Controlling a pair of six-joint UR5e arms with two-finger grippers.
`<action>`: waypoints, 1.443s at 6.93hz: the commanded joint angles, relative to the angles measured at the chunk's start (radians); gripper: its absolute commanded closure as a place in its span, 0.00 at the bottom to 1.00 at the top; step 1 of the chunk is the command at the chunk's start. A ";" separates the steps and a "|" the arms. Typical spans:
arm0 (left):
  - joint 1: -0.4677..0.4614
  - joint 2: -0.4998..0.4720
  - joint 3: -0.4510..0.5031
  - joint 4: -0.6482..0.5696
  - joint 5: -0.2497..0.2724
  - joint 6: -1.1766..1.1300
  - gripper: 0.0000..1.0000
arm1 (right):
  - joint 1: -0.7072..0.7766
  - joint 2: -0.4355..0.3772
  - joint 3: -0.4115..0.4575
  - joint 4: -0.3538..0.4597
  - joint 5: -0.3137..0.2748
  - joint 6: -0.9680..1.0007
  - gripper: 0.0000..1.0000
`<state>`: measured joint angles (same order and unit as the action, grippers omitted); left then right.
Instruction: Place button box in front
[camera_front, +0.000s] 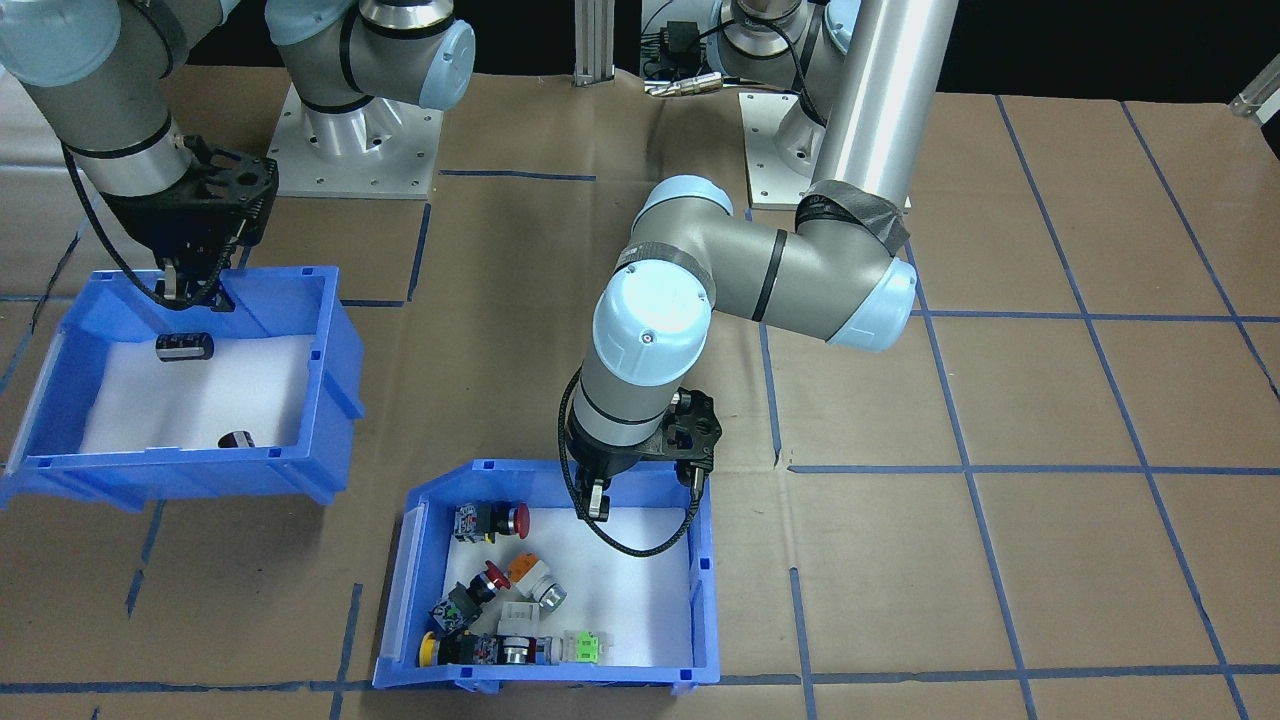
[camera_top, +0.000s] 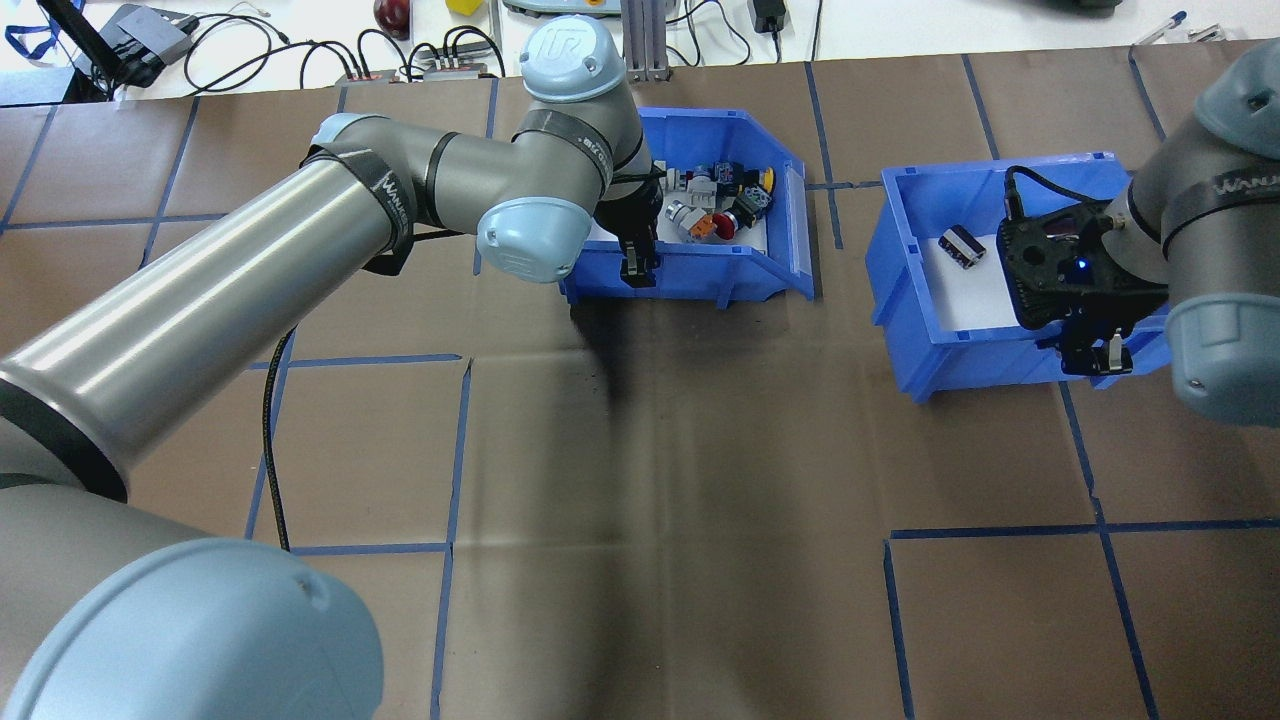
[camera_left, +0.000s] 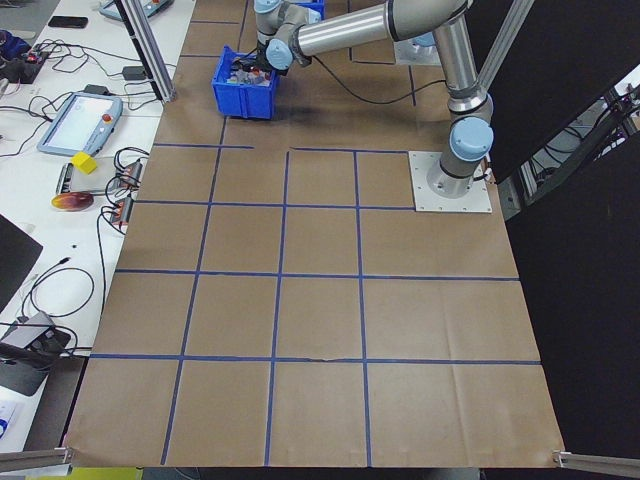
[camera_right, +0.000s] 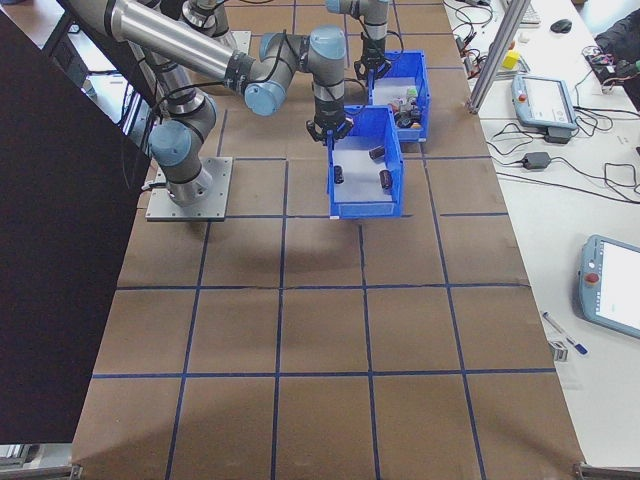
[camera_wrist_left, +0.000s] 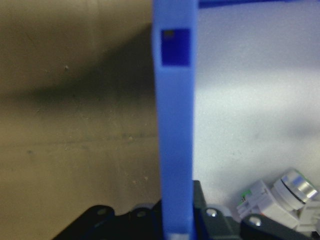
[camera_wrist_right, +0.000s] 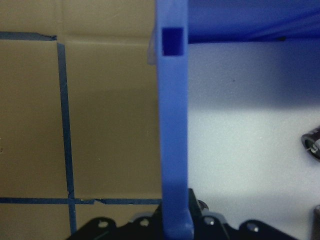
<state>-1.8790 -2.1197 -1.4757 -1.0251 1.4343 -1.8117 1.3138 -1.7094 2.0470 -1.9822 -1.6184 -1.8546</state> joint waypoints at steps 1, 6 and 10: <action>0.000 0.001 -0.003 -0.001 0.000 -0.001 0.08 | 0.001 -0.067 0.059 0.000 -0.002 0.006 0.94; 0.099 0.312 -0.050 -0.388 0.037 0.513 0.02 | 0.013 -0.205 0.173 0.006 0.003 0.088 0.94; 0.263 0.637 -0.318 -0.438 0.104 1.493 0.01 | 0.215 -0.202 0.188 0.006 0.002 0.318 0.94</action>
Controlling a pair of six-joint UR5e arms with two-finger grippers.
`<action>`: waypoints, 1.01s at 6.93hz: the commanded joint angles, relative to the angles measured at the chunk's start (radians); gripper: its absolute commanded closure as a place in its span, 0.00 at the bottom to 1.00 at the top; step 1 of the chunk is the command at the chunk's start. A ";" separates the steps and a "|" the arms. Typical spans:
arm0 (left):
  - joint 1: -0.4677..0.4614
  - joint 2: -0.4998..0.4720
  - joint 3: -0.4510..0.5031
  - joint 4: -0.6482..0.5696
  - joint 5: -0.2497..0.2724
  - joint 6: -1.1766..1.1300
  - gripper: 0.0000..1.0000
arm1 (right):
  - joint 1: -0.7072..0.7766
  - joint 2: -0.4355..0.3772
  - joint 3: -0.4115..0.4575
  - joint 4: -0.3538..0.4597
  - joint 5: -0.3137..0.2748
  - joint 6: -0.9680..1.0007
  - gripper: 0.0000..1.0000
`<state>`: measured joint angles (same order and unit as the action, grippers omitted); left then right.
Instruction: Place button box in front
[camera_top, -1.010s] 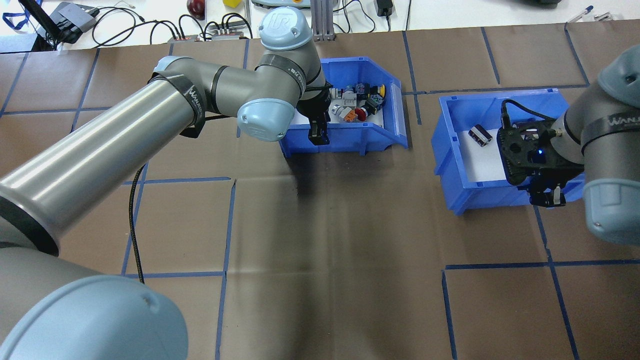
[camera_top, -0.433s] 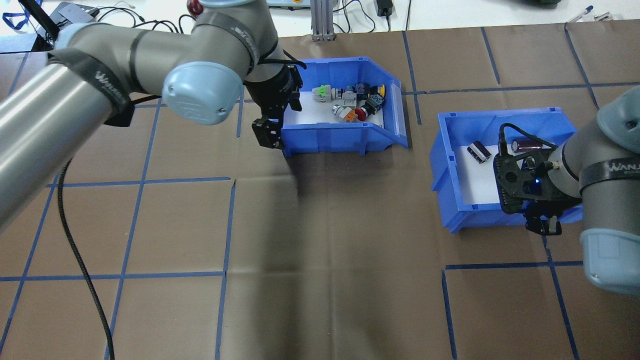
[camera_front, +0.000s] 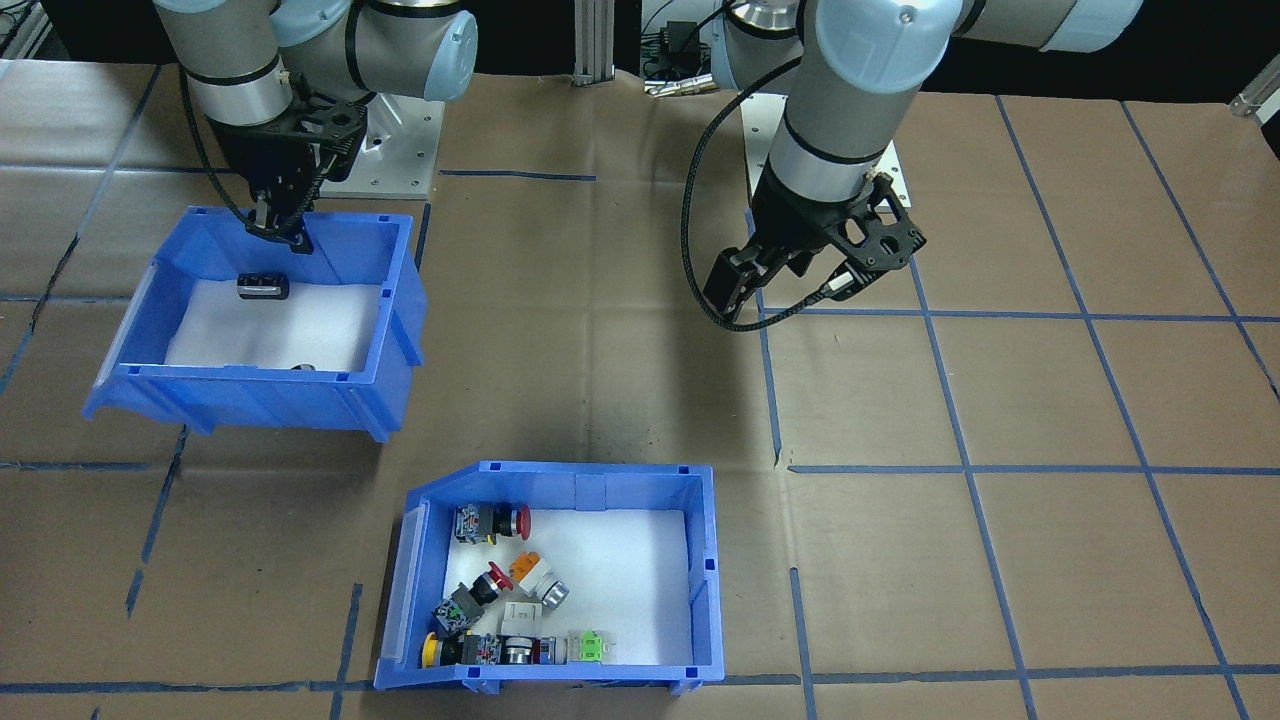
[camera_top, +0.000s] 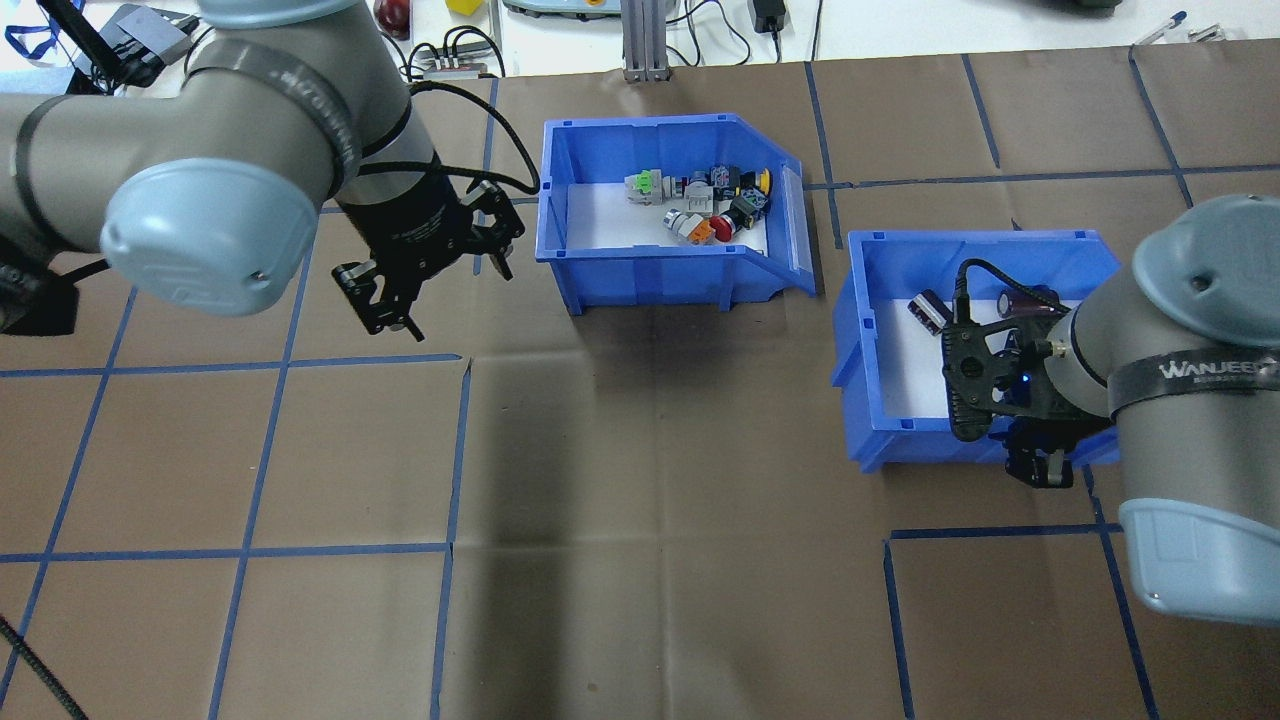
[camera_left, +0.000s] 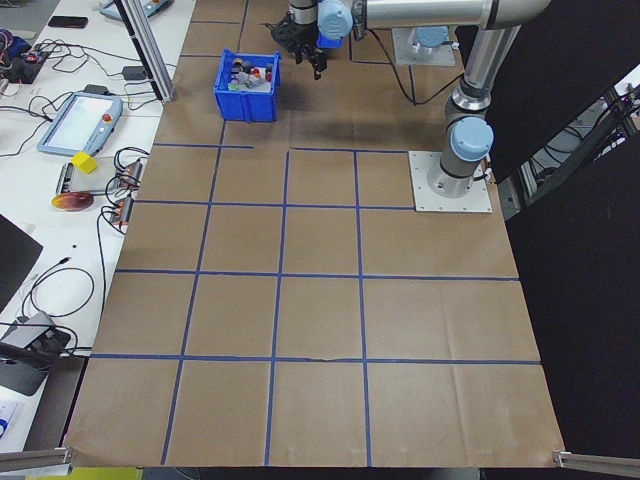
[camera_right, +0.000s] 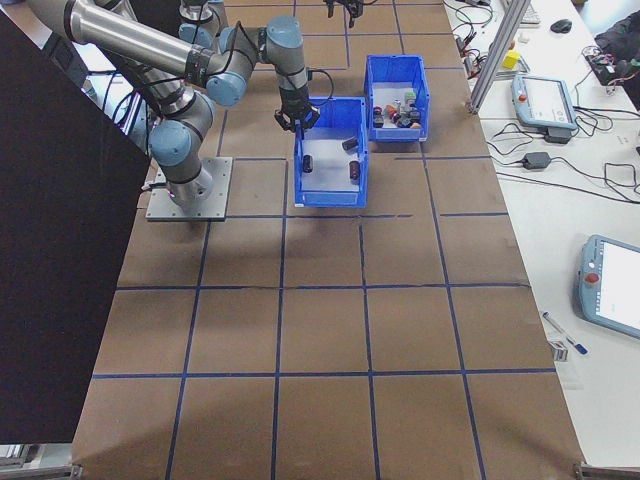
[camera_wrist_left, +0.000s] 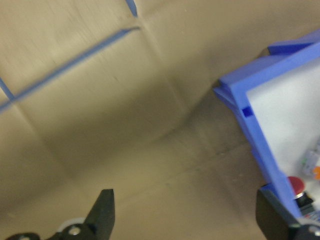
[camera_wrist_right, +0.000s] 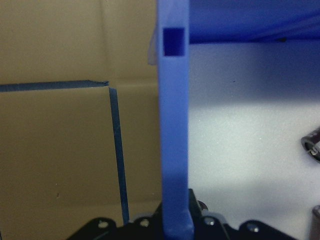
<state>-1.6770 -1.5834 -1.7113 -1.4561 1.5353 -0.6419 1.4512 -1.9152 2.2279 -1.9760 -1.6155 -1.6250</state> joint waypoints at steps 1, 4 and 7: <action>0.078 0.161 -0.153 0.009 0.000 0.593 0.01 | 0.145 0.005 0.010 0.000 -0.001 0.141 0.94; 0.222 0.316 -0.148 -0.094 0.000 0.824 0.01 | 0.382 0.063 0.007 -0.026 -0.010 0.307 0.93; 0.284 0.249 -0.087 -0.125 0.002 0.884 0.01 | 0.592 0.191 0.001 -0.164 -0.030 0.457 0.93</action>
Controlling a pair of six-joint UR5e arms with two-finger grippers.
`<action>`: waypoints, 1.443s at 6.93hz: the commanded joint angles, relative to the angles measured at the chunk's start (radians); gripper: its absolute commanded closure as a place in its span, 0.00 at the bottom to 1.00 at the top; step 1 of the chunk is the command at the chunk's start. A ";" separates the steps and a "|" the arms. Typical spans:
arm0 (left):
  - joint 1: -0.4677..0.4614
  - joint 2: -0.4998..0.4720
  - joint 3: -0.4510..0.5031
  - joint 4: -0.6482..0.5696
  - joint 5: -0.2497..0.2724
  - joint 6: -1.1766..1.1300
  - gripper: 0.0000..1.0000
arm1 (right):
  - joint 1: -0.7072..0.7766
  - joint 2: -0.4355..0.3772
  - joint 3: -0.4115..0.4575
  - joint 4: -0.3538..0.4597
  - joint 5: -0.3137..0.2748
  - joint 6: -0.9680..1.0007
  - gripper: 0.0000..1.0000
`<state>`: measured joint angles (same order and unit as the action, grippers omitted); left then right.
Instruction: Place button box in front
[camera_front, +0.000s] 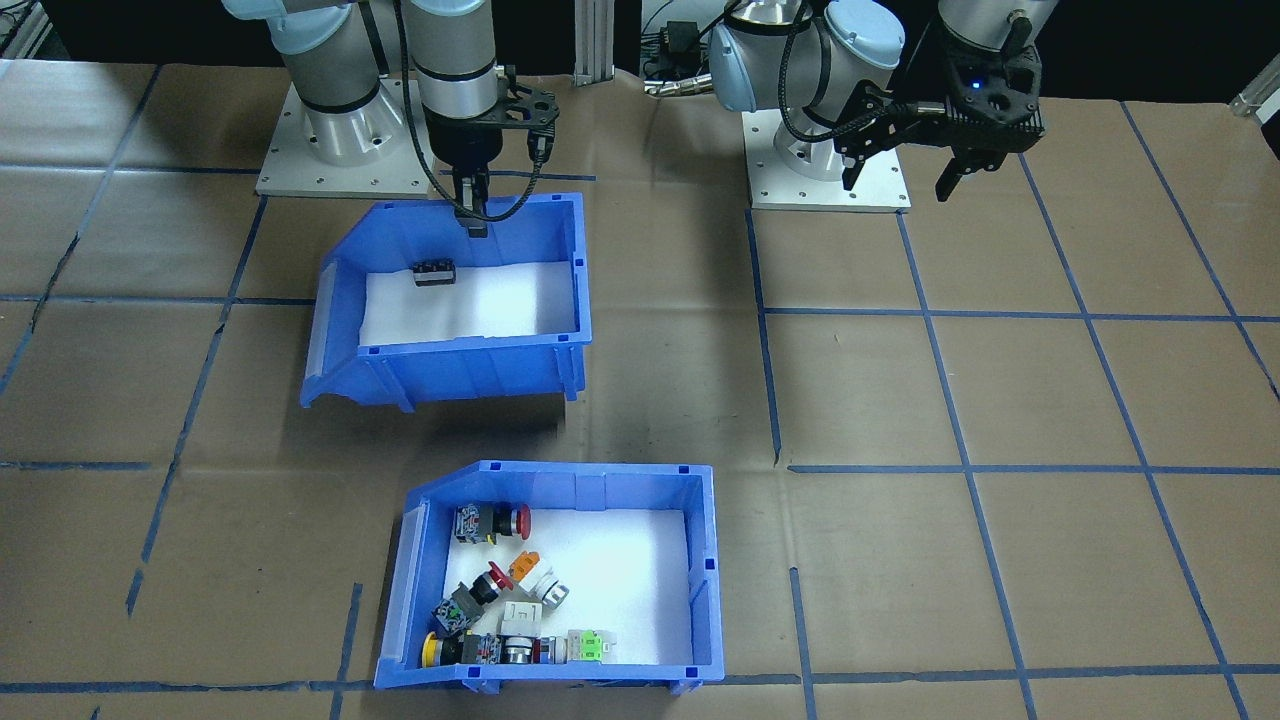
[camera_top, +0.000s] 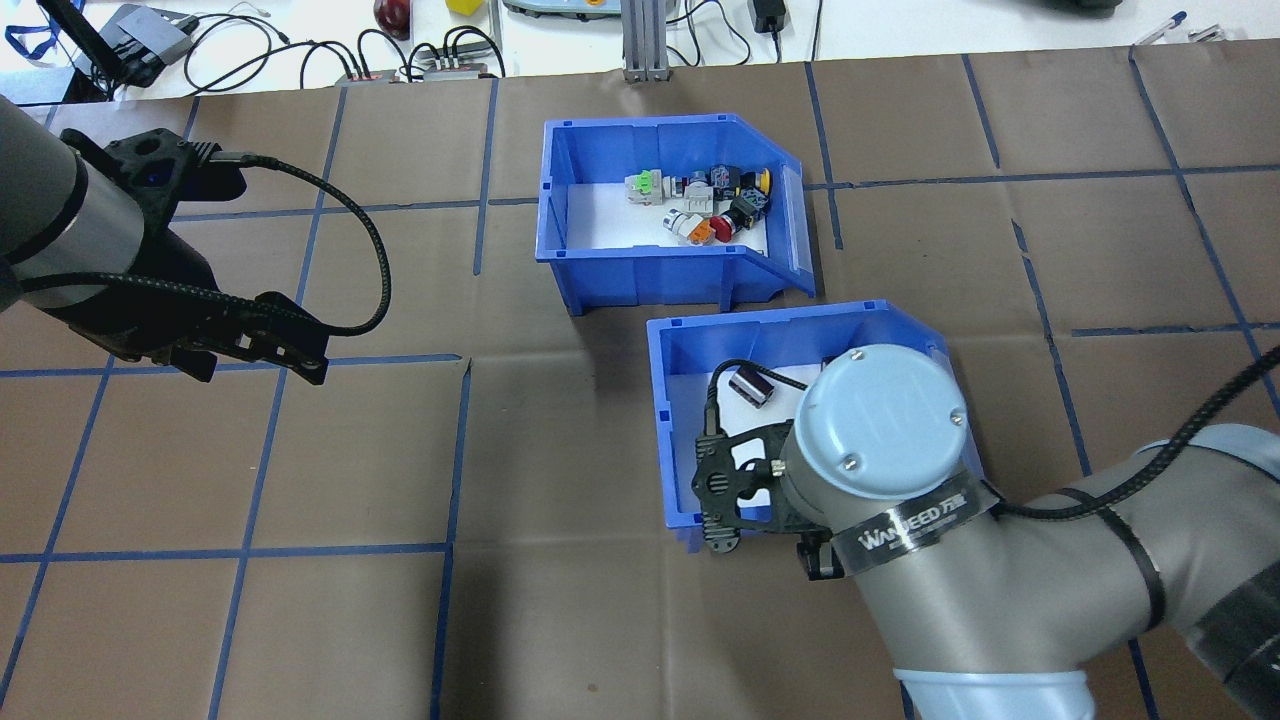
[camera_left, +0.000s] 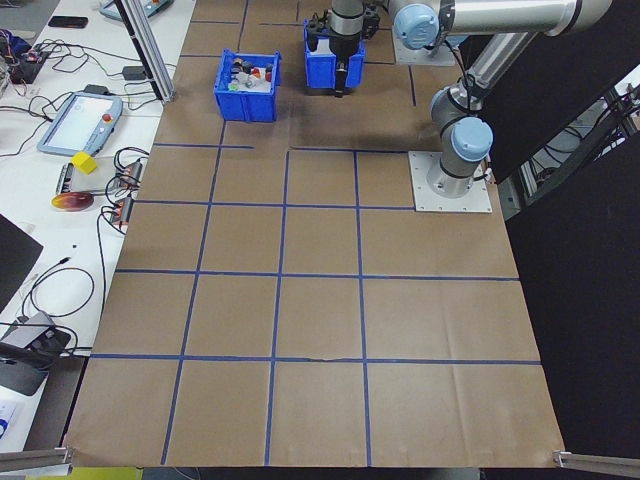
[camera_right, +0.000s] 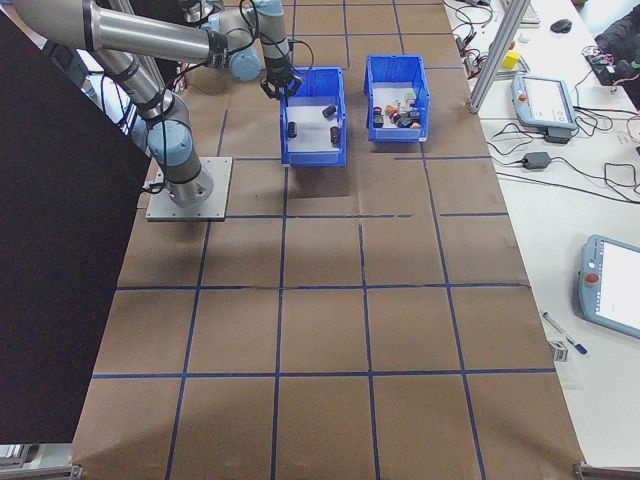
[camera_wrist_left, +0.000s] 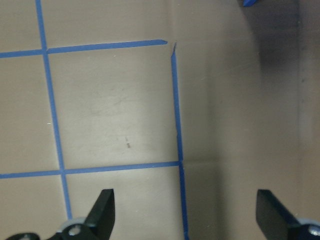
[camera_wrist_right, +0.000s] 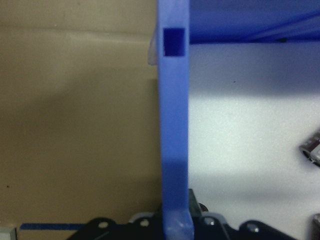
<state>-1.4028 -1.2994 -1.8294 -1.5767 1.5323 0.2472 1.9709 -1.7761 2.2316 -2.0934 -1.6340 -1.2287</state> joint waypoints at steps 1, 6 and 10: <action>-0.008 -0.093 0.076 -0.002 -0.003 -0.059 0.01 | 0.089 0.063 -0.010 -0.053 -0.015 0.074 0.93; -0.157 -0.201 0.160 0.000 0.103 -0.117 0.01 | 0.149 0.126 -0.018 -0.114 -0.003 0.173 0.93; -0.157 -0.204 0.167 0.000 0.046 -0.109 0.01 | 0.145 0.115 -0.032 -0.097 -0.009 0.256 0.00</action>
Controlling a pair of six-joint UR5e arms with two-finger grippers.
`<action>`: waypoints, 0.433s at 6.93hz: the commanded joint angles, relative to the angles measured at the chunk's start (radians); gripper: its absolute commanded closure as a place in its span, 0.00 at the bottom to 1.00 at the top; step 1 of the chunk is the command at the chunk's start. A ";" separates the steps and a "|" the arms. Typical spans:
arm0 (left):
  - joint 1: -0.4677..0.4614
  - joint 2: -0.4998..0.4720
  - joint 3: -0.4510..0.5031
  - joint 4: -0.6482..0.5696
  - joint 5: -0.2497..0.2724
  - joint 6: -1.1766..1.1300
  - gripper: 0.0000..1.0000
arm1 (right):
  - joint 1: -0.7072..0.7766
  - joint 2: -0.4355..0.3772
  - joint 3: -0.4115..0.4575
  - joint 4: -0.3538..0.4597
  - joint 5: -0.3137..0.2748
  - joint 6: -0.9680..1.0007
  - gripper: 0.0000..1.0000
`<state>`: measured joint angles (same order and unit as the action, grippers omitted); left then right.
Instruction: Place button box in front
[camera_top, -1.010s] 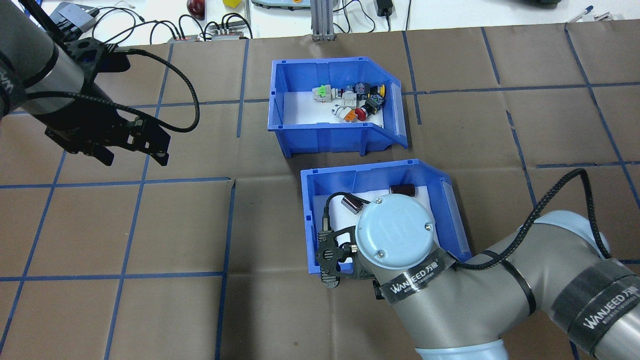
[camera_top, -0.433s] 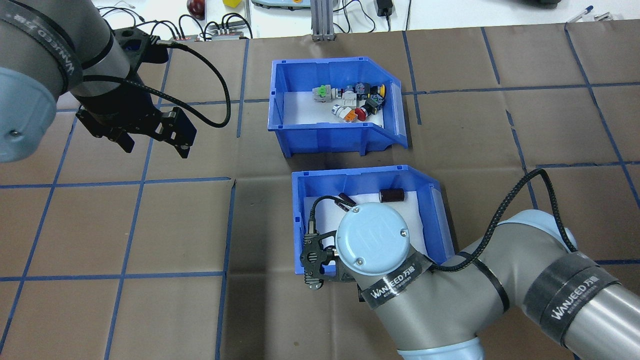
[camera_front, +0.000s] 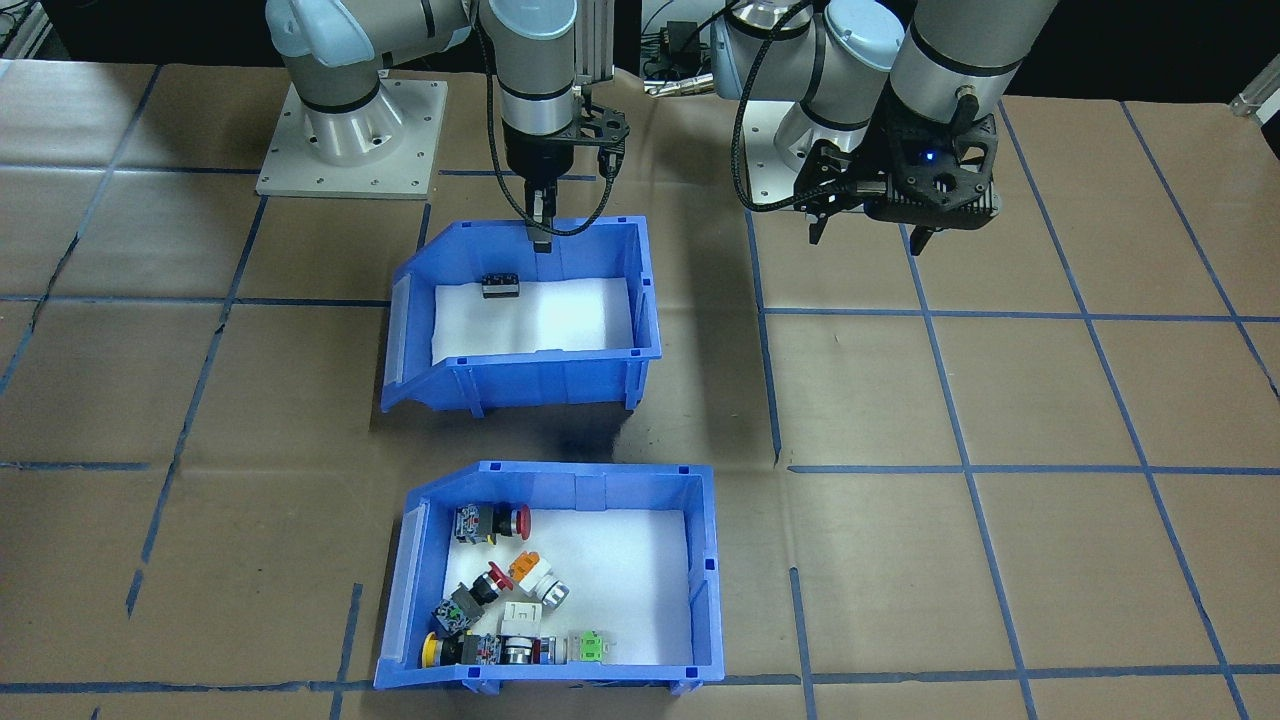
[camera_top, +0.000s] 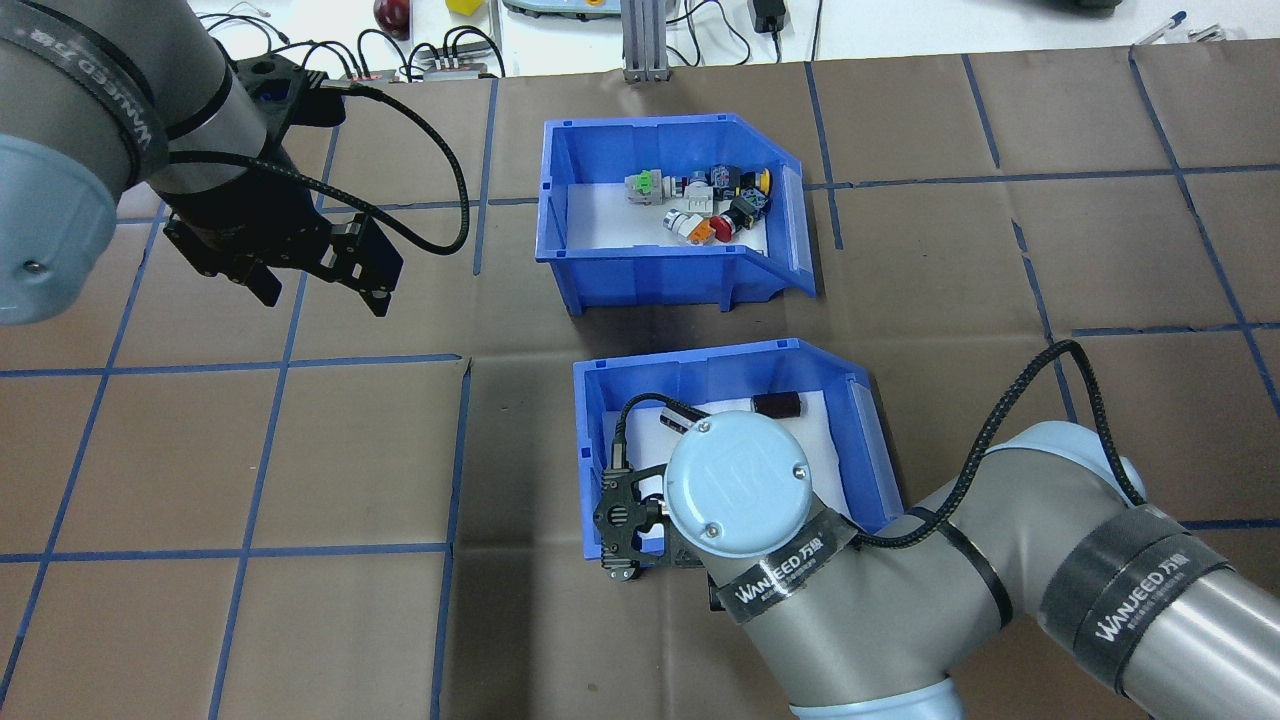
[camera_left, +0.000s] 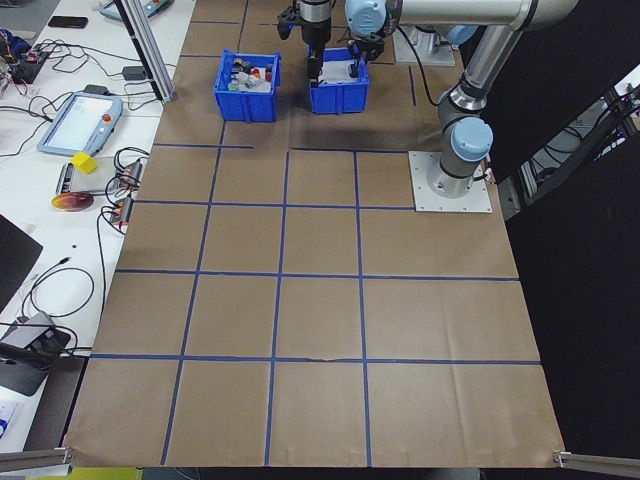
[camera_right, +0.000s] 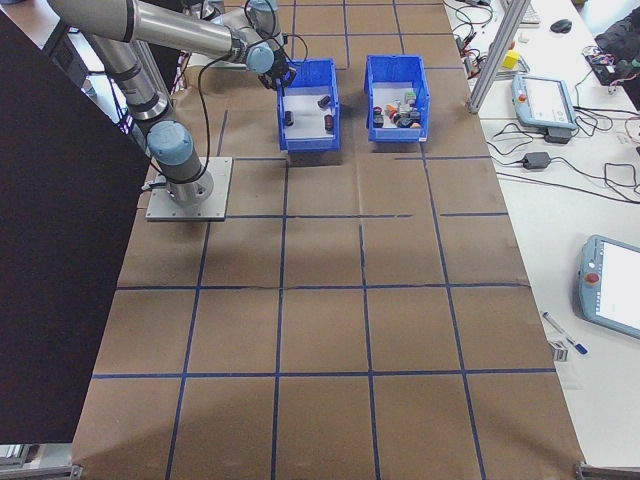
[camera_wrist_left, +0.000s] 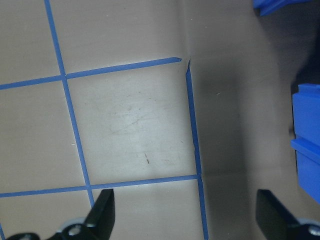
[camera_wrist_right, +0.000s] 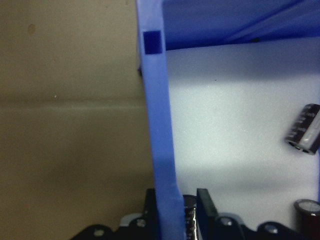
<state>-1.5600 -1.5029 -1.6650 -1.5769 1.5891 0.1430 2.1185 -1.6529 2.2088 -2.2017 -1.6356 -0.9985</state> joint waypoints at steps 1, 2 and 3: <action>0.000 0.000 0.002 0.000 -0.012 -0.006 0.01 | -0.024 -0.004 -0.070 0.093 -0.006 0.028 0.00; 0.000 0.004 0.023 -0.002 -0.012 0.004 0.01 | -0.029 -0.001 -0.181 0.256 -0.010 0.028 0.00; 0.001 0.007 0.019 -0.002 -0.011 0.006 0.01 | -0.064 -0.002 -0.261 0.396 -0.013 0.029 0.00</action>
<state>-1.5598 -1.4996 -1.6495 -1.5779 1.5778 0.1445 2.0856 -1.6553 2.0512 -1.9740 -1.6450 -0.9717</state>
